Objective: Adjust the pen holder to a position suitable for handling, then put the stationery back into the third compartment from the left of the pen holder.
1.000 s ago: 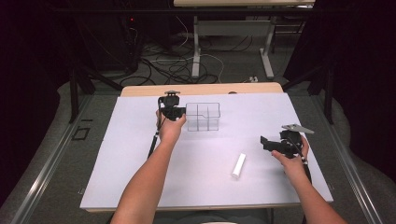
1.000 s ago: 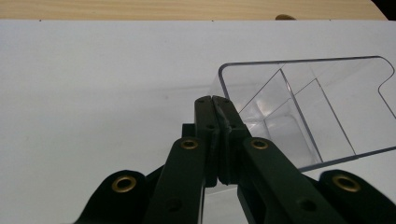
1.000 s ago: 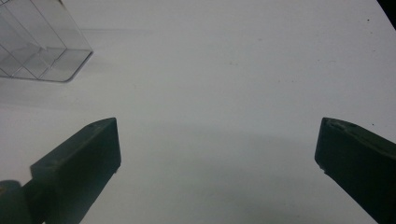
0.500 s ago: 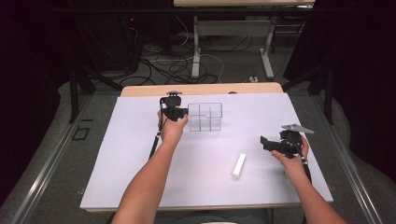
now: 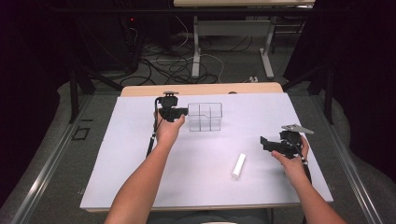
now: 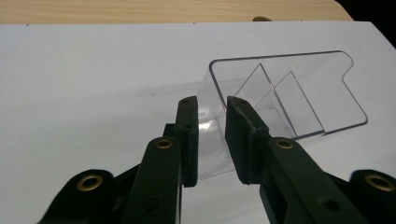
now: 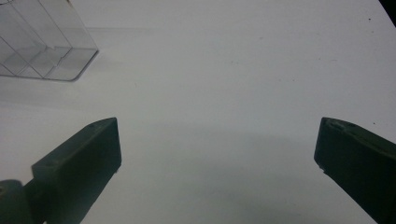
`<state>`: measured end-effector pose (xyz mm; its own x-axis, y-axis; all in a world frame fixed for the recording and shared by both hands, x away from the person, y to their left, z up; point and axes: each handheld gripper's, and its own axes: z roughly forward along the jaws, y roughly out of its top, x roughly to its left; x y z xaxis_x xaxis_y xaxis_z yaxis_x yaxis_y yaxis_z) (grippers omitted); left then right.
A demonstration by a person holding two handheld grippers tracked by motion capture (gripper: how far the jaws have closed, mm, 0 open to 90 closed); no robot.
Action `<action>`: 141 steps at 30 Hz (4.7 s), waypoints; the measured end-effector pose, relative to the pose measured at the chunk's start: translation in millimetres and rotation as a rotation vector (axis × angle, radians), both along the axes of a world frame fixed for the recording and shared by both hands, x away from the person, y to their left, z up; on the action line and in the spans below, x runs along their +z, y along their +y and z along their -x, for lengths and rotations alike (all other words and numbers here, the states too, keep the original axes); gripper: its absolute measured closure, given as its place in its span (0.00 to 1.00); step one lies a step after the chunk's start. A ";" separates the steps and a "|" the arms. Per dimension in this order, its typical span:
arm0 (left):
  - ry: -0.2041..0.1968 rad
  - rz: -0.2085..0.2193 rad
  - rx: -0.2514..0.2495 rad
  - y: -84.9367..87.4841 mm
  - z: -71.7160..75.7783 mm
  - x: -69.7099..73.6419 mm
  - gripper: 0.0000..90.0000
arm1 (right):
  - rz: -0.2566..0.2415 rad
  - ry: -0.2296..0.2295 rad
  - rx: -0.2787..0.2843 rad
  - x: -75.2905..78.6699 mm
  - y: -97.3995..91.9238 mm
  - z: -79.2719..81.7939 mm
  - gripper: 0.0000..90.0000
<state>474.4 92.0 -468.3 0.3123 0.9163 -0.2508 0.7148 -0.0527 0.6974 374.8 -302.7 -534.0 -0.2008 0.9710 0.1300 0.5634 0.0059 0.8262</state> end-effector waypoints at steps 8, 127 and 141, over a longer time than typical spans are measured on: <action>-0.015 0.036 -0.033 4.6 12.2 4.6 0.73 | 0.000 0.000 0.001 0.5 1.5 0.6 0.00; -0.152 -0.039 -0.121 103.5 122.8 -52.4 0.00 | 1.055 -0.078 1.348 56.6 94.0 1.2 0.33; -0.144 -0.053 -0.137 100.7 122.3 -54.8 0.00 | 1.338 -0.158 1.620 49.6 98.6 18.2 0.43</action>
<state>352.1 192.6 -523.1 0.4645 0.8732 -0.1475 0.5915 -0.1820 0.7855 356.6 -204.1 -484.4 -0.6959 -0.5757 -0.4293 -0.6109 0.7888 -0.0675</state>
